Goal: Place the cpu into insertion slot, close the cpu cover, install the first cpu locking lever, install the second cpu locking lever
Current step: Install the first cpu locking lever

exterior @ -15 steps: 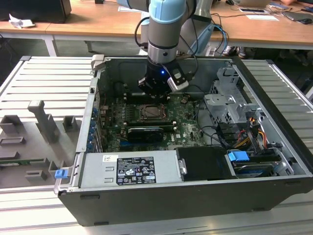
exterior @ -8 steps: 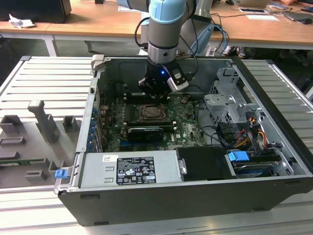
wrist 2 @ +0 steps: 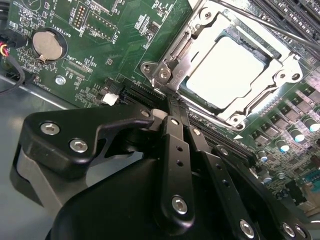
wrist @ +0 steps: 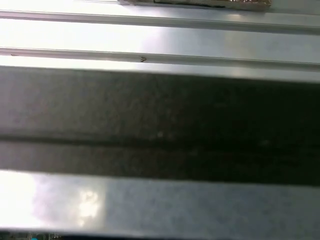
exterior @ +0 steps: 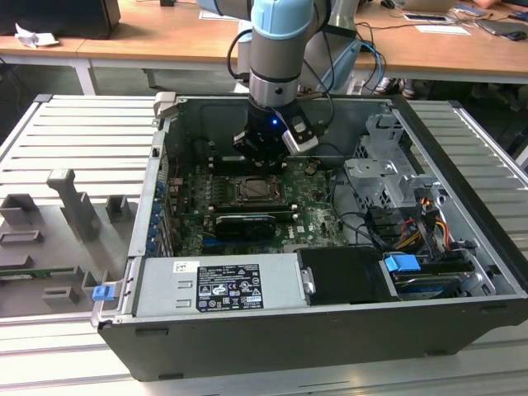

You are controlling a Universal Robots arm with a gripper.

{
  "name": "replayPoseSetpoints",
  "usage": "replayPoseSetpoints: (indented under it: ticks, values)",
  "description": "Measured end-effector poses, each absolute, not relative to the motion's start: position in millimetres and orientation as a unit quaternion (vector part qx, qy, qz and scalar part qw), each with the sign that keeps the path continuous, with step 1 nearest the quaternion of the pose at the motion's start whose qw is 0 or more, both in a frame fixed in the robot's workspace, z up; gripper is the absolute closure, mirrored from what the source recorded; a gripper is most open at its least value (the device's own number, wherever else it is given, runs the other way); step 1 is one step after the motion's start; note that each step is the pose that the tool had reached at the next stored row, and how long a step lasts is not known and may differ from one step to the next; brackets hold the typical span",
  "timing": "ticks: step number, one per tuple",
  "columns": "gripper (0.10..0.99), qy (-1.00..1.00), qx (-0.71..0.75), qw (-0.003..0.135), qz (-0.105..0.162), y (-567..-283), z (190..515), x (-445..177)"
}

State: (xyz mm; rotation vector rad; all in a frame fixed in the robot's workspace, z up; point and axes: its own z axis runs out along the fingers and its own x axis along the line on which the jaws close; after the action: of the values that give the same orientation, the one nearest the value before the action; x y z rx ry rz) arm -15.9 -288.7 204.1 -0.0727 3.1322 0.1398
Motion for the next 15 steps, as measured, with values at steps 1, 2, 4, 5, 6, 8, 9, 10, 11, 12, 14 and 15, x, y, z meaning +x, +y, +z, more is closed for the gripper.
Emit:
replayPoseSetpoints:
  ticks: [1, 2, 4, 5, 6, 8, 9, 10, 11, 12, 14, 15]
  values:
    - [0.980, 0.999, -0.023, 0.003, 0.044, -289, 204, -16]
    - [0.980, 0.999, -0.023, 0.003, 0.043, -289, 203, -16]
    - [0.980, 0.999, -0.023, 0.003, 0.043, -289, 202, -16]
    - [0.980, 0.999, -0.023, 0.003, 0.043, -289, 201, -16]
    - [0.980, 0.999, -0.023, 0.003, 0.043, -289, 201, -16]
    - [0.980, 0.999, -0.023, 0.003, 0.043, -289, 201, -16]
    - [0.980, 0.999, -0.023, 0.003, 0.043, -289, 202, -16]
    - [0.980, 0.999, -0.023, 0.003, 0.043, -289, 203, -16]
    - [0.980, 0.999, -0.023, 0.003, 0.043, -289, 205, -16]
    - [0.980, 0.999, -0.023, 0.003, 0.043, -289, 209, -16]
    - [0.980, 0.999, -0.023, 0.003, 0.043, -289, 211, -16]
    - [0.980, 0.999, -0.024, 0.003, 0.043, -289, 211, -16]
